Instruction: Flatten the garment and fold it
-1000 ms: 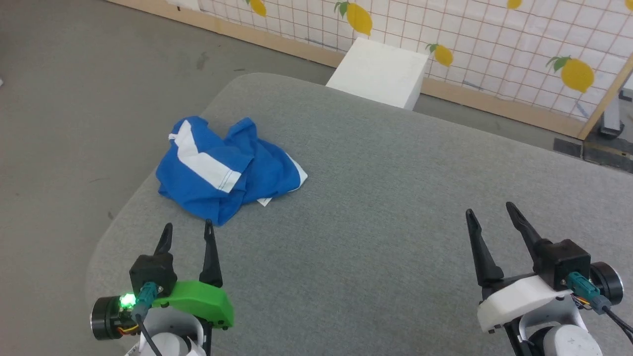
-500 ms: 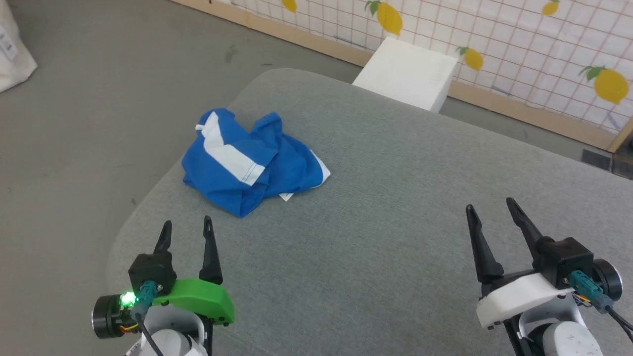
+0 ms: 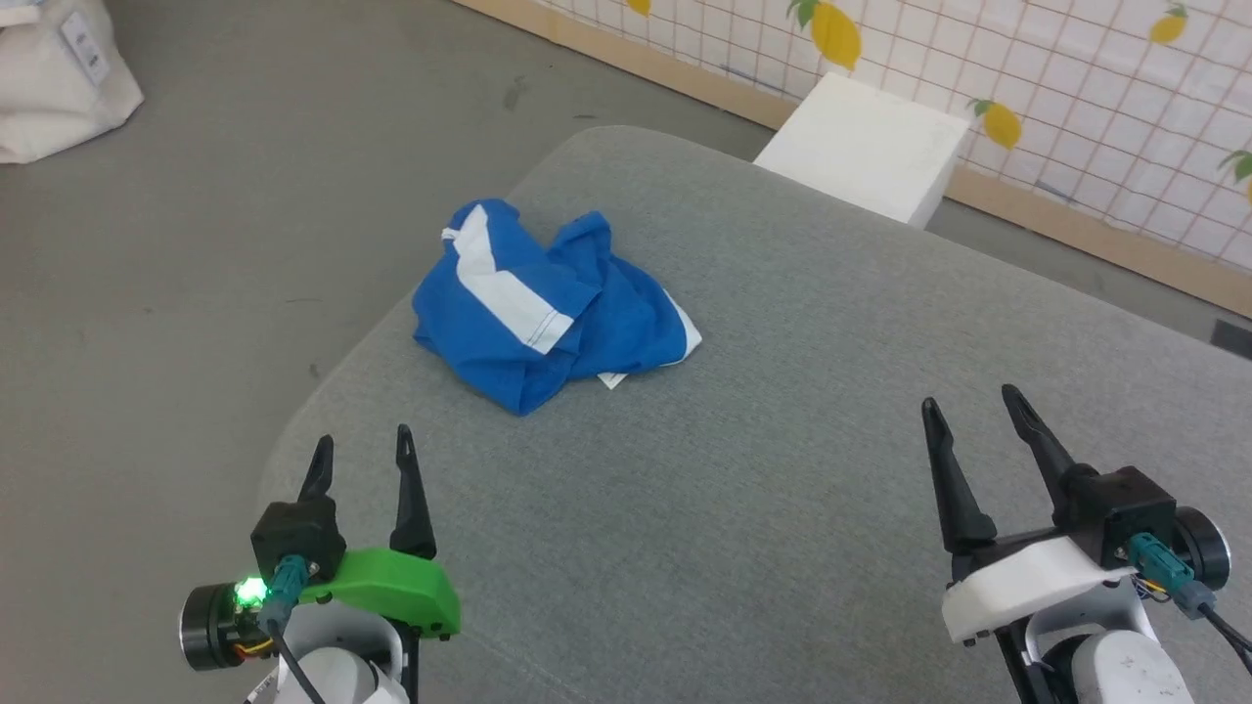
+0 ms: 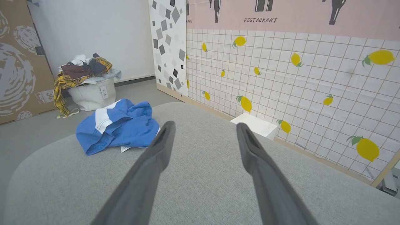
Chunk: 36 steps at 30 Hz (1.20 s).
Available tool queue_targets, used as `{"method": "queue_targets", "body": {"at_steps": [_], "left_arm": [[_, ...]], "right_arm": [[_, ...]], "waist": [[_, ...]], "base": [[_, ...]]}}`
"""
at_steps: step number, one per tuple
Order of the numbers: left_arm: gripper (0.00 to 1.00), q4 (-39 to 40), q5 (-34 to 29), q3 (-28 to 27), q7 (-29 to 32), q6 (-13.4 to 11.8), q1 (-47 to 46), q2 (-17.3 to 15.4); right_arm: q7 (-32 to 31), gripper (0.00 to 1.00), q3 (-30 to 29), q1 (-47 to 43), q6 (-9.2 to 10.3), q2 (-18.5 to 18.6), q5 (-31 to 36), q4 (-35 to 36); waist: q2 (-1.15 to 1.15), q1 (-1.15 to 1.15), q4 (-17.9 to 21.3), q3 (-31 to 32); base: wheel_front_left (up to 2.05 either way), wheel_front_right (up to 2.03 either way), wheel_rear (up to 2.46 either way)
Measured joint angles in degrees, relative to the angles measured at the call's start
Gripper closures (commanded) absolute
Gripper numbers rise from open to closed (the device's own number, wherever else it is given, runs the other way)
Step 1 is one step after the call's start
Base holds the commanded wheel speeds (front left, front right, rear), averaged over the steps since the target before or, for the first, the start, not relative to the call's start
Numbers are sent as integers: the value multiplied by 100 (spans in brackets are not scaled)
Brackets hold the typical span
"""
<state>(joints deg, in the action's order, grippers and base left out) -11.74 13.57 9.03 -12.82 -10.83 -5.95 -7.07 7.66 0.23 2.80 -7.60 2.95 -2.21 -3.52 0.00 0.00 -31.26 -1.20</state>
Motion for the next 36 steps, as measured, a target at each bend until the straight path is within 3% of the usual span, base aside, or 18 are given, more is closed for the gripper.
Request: {"method": "queue_targets", "body": {"at_steps": [18,25,36], "left_arm": [[0,-105,270,107,-174,-194,-56,-98],[0,-129,447,-35,-189,-171,-230,-143],[0,-812,1394,-600,789,336,-1929,-550]], "right_arm": [[93,0,38,128,0,-5,-81,-42],[31,0,169,325,0,-9,-45,48],[-60,0,375,931,0,-12,133,297]], "waist": [[0,0,-324,-86],[0,0,-81,-317],[0,0,676,-1195]], "base": [[0,0,0],[0,0,0],[0,0,0]]}}
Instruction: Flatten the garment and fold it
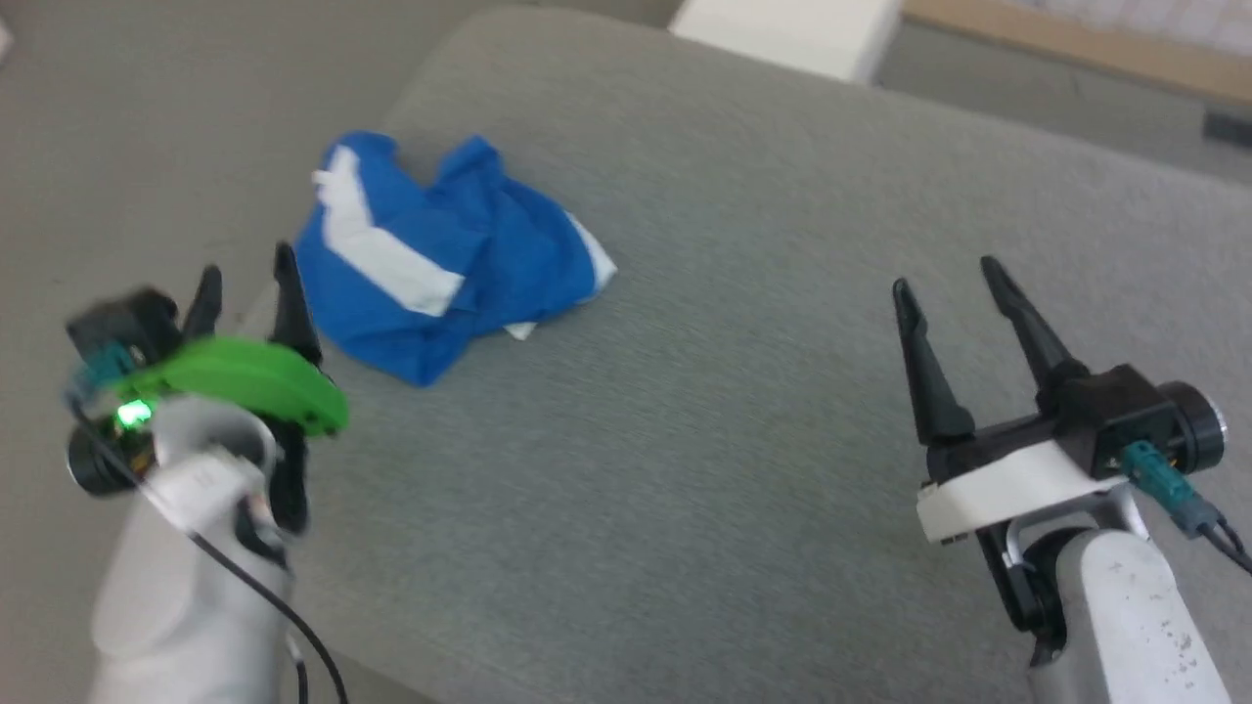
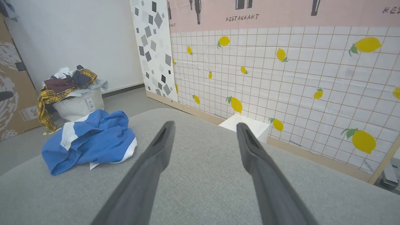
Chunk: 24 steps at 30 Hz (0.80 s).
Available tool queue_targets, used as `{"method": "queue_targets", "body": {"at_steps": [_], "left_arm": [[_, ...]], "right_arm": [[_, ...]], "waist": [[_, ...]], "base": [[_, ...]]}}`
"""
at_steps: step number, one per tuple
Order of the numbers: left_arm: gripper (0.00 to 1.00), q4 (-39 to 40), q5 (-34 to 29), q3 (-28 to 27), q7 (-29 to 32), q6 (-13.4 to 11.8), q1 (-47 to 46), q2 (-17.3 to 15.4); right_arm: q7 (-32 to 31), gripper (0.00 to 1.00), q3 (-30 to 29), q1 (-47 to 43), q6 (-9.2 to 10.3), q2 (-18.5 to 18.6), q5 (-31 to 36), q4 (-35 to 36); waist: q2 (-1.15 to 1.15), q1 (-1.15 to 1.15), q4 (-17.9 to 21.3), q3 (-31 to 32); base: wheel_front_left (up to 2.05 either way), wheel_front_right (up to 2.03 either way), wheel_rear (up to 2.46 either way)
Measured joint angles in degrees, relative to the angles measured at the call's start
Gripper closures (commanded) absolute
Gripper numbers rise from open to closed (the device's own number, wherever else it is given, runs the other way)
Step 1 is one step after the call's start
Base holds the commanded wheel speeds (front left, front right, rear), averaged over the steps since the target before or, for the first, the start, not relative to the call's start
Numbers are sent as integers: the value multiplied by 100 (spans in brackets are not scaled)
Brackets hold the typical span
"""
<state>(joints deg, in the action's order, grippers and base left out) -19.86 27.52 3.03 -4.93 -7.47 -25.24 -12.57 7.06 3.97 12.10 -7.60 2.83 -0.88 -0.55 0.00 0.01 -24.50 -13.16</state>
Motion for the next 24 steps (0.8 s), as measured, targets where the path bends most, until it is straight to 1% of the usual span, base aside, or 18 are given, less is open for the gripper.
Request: {"method": "queue_targets", "body": {"at_steps": [1,2,5,7,9,10,12,15,18,20,21,22,23,24], "left_arm": [[0,-108,183,-100,200,100,-193,-33],[0,-168,341,-160,315,143,-313,-57],[0,-457,566,-287,805,269,-669,-320],[0,-613,691,-364,1170,297,-827,-527],[0,-736,894,-499,1512,315,-924,-608],[0,-818,1069,-560,1779,314,-957,-631],[0,-967,1160,-575,2229,282,-971,-709],[0,-1058,1376,-683,2736,124,-973,-846],[0,-1018,1427,-738,3247,2,-986,-1160],[0,-909,1432,-745,3505,-69,-983,-1306],[8,-826,1440,-746,3591,-91,-978,-1358],[62,-753,1445,-760,3630,-111,-964,-1382],[84,-677,1443,-778,3631,-120,-920,-1414],[100,-602,1440,-789,3602,-118,-851,-1447]], "right_arm": [[4,0,-29,46,1,0,-4,20],[10,0,-36,94,1,0,-16,30],[97,0,-76,272,1,0,-76,32],[168,0,-69,350,1,0,-126,14],[233,0,-57,391,1,0,-174,-38],[266,0,-52,415,1,-1,-205,-79],[337,0,-58,446,1,0,-264,-133],[416,0,-59,454,1,1,-325,-241],[492,0,-51,495,1,2,-352,-363],[524,0,-47,521,1,4,-375,-421],[548,0,-46,531,1,5,-376,-445],[563,0,-44,535,1,4,-382,-463],[581,0,-44,540,1,3,-383,-488],[591,0,-54,544,1,4,-389,-517]], "waist": [[0,0,108,-137],[0,0,179,-231],[0,1,447,-564],[0,0,654,-796],[0,1,843,-1000],[0,1,950,-1104],[0,1,1141,-1286],[0,0,1424,-1535],[0,0,1692,-1749],[1,0,1833,-1841],[1,-1,1903,-1878],[1,-1,1951,-1898],[1,0,2001,-1911],[0,0,2036,-1899]], "base": [[0,0,0],[0,0,0],[0,0,0],[0,0,0],[0,0,0],[0,0,0],[0,0,0],[0,0,0],[0,0,0],[0,0,0],[0,0,0],[0,0,0],[0,0,0],[0,0,0]]}}
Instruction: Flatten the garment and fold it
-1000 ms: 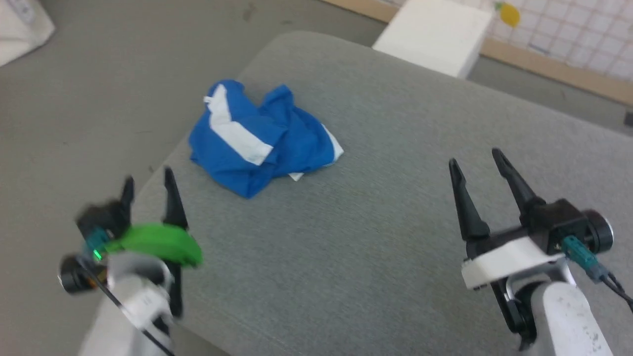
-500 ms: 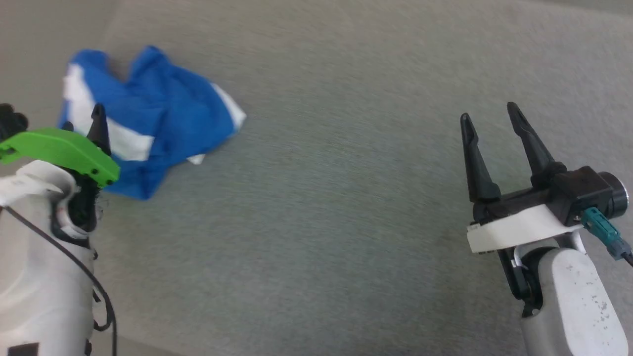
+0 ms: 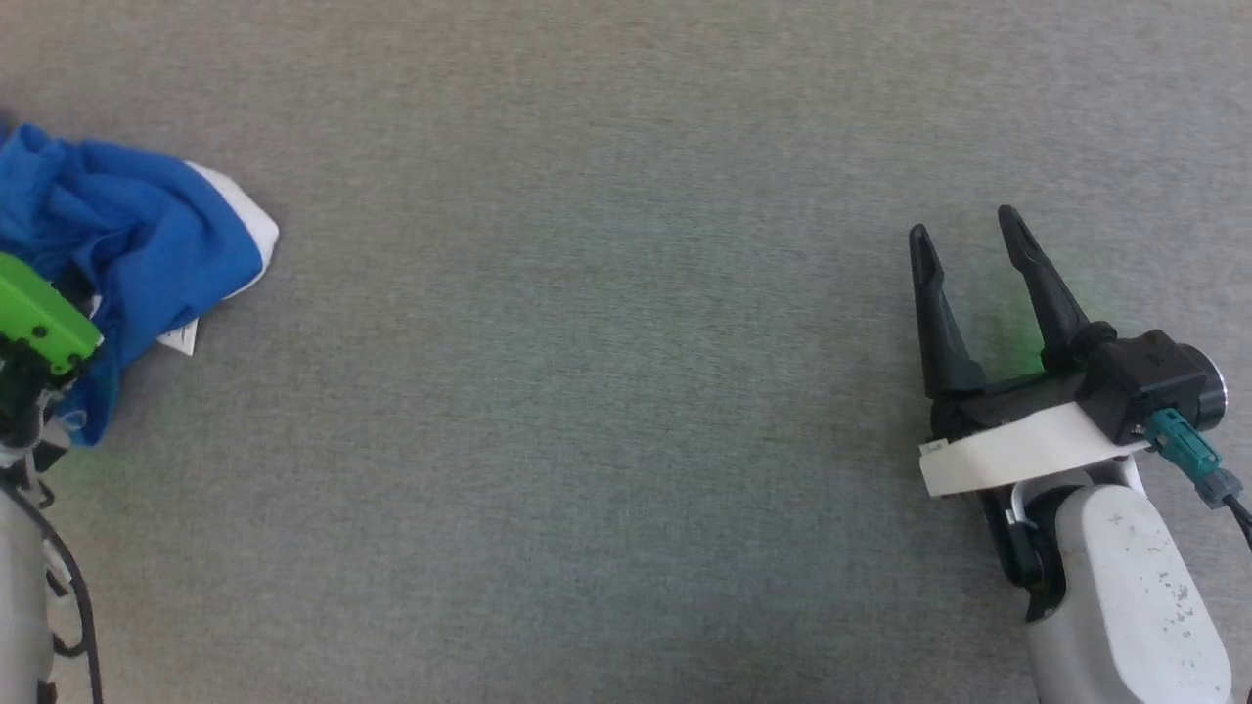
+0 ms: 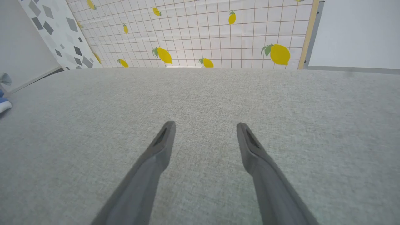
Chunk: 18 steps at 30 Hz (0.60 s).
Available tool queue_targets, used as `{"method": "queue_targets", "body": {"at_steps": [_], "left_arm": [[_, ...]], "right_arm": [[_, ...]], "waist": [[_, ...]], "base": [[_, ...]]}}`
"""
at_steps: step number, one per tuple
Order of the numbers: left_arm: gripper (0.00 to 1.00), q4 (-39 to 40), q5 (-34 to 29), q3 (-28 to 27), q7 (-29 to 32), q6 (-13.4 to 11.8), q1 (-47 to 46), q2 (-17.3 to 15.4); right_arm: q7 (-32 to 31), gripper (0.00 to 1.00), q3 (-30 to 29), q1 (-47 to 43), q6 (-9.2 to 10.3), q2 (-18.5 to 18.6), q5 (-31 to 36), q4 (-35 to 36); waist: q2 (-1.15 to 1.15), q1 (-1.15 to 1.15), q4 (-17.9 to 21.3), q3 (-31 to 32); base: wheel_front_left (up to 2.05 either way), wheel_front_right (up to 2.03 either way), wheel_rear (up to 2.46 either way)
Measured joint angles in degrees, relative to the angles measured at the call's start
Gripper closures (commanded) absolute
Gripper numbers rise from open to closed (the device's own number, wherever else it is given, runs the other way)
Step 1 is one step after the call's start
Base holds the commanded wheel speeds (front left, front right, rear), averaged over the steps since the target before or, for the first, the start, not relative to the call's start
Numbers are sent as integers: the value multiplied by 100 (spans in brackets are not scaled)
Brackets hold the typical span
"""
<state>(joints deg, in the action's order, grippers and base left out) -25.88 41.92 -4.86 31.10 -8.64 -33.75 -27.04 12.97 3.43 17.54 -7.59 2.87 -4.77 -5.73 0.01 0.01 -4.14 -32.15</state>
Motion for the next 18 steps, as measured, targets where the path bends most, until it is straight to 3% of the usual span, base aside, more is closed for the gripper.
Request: {"method": "queue_targets", "body": {"at_steps": [5,10,18], "left_arm": [[100,124,-244,114,-850,162,272,63],[100,201,-855,272,-2359,269,379,227],[100,849,-1583,660,-3786,380,22,220]], "right_arm": [[46,0,-46,-14,0,1,-18,-179],[67,0,-73,-205,0,0,-89,-294],[57,0,-191,-664,0,-1,-193,-354]], "waist": [[0,0,84,222],[0,0,124,663],[0,0,73,1603]], "base": [[0,0,0],[0,0,0],[0,0,0]]}}
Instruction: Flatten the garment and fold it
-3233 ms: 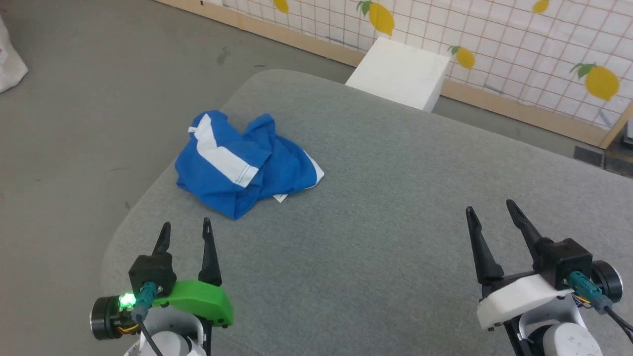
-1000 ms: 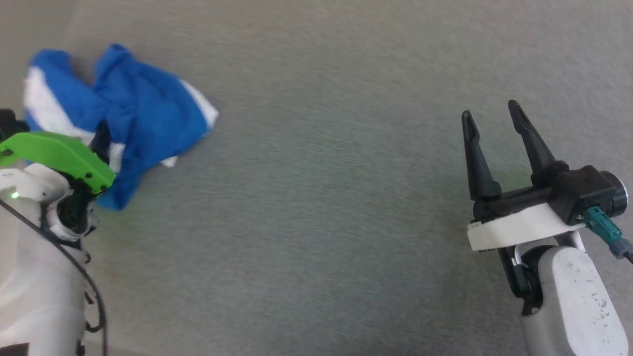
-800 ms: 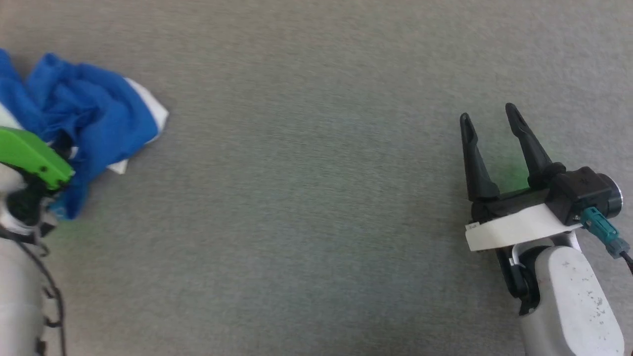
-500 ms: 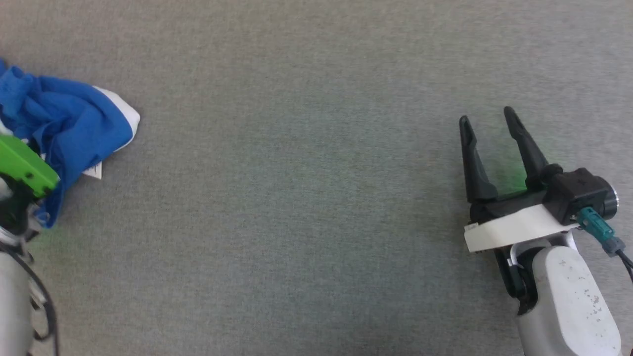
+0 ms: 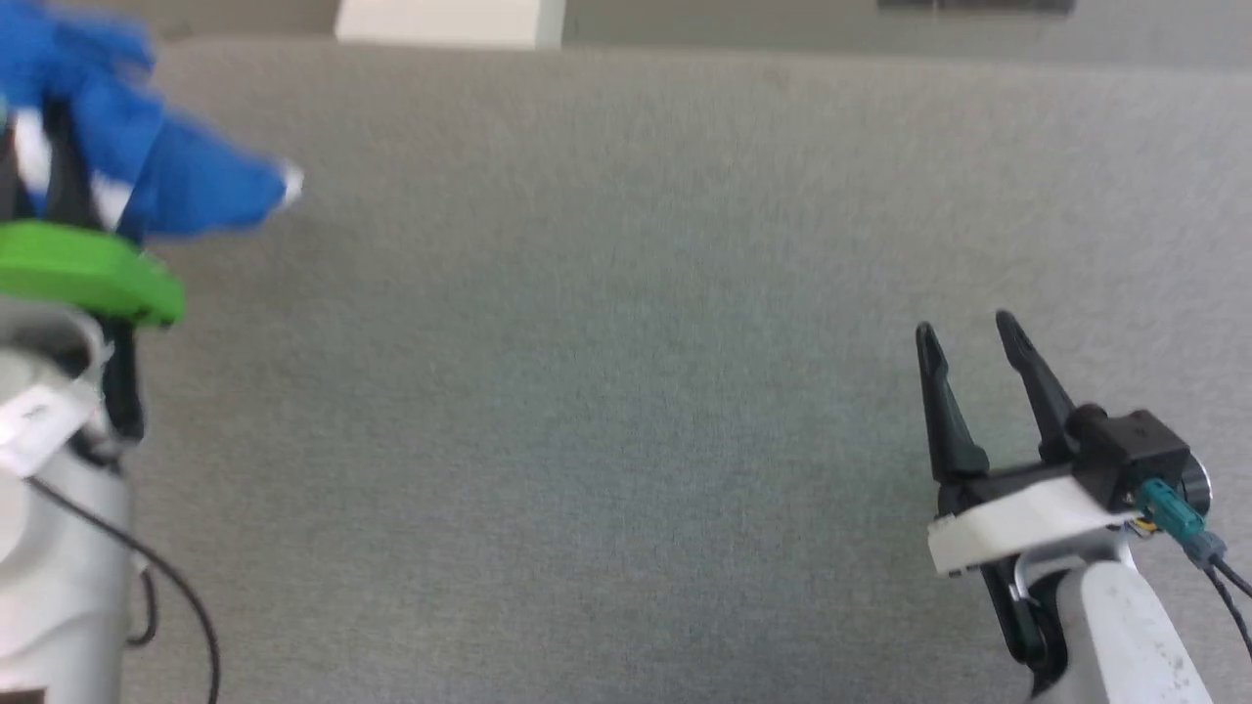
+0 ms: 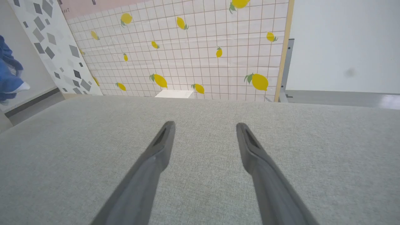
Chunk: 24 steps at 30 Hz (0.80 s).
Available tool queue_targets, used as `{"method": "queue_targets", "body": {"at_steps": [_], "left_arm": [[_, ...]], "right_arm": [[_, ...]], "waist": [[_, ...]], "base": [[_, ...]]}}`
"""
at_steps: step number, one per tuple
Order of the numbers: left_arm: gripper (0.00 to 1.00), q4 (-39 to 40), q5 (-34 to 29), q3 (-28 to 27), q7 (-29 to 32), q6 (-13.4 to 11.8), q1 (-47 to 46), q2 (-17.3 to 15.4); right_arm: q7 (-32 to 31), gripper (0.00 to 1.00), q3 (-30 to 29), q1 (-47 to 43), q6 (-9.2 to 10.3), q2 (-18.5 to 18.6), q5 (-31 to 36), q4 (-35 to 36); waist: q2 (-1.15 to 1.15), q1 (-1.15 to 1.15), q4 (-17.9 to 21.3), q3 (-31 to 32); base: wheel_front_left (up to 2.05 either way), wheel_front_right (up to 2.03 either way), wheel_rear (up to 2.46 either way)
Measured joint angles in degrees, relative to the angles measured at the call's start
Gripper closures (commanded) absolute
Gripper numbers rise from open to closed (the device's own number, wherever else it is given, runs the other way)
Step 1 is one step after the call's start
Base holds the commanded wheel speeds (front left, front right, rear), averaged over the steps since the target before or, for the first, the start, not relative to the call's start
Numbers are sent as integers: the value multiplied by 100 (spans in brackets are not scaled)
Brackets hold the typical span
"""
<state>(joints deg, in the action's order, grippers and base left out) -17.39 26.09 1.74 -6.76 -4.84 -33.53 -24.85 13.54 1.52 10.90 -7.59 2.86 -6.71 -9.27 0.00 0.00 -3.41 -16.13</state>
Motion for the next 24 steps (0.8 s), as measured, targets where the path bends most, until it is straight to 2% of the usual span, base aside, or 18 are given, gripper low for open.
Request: {"method": "queue_targets", "body": {"at_steps": [4,7,12,15,18,21,24], "left_arm": [[100,421,-270,402,-283,0,-315,280],[100,651,-377,817,-349,37,-524,650],[100,700,-380,1463,-341,238,-832,1351],[100,531,-342,1826,-294,404,-923,1723],[100,214,-276,2167,-183,555,-922,1938],[100,-204,-167,2513,63,739,-878,2038],[100,-775,-21,2911,634,894,-746,2094]], "right_arm": [[-47,0,-125,-151,0,1,1,38],[-103,0,-171,-258,0,0,1,102],[-196,0,-171,-353,0,1,0,211],[-221,0,-149,-377,0,2,0,264],[-253,0,-115,-387,0,1,0,307],[-270,0,-105,-387,0,1,-1,352],[-277,0,-151,-387,0,2,1,382]], "waist": [[0,0,8,434],[0,0,52,719],[0,0,248,998],[0,0,422,1059],[0,-1,625,1065],[0,-1,837,1047],[0,-1,1040,1012]], "base": [[0,0,0],[0,0,0],[0,0,0],[0,0,0],[0,0,0],[0,0,0],[0,0,0]]}}
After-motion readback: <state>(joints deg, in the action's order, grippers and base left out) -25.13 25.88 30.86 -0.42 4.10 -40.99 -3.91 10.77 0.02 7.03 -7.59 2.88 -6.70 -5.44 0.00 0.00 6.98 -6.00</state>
